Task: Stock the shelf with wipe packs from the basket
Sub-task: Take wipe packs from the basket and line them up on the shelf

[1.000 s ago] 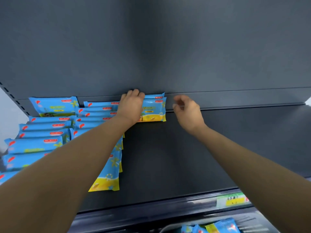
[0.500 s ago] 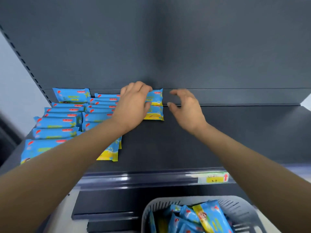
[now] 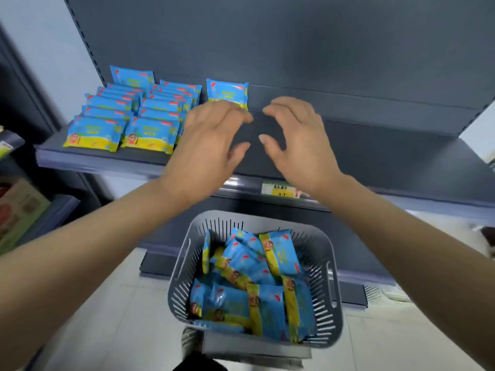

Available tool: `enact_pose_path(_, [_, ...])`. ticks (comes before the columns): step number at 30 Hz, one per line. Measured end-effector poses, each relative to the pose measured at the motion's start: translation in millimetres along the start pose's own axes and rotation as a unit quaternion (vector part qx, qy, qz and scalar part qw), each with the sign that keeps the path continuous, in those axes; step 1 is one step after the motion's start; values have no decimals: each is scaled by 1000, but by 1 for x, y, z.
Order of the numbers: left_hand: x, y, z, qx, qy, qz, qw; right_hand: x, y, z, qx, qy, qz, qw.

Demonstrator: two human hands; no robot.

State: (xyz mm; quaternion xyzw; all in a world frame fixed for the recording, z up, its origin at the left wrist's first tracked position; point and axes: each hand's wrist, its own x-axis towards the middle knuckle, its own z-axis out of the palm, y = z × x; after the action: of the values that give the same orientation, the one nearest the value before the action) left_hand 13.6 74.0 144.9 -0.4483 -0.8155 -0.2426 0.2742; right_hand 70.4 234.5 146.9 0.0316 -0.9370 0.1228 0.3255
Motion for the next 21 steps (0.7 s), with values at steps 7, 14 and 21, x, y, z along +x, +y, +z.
enact_pose_path(7, [-92,33,40,-7,-102,-91,991,-105,9,40,14,-182,11,983])
enact_pose_path(14, [-172,20,94,-20,-382,-173,908,-189,26,92,-22,-567,130,813])
enact_pose_path(21, [-215,2,132,-27,-452,-236,860,-226,34,123,-19,-632,228,740])
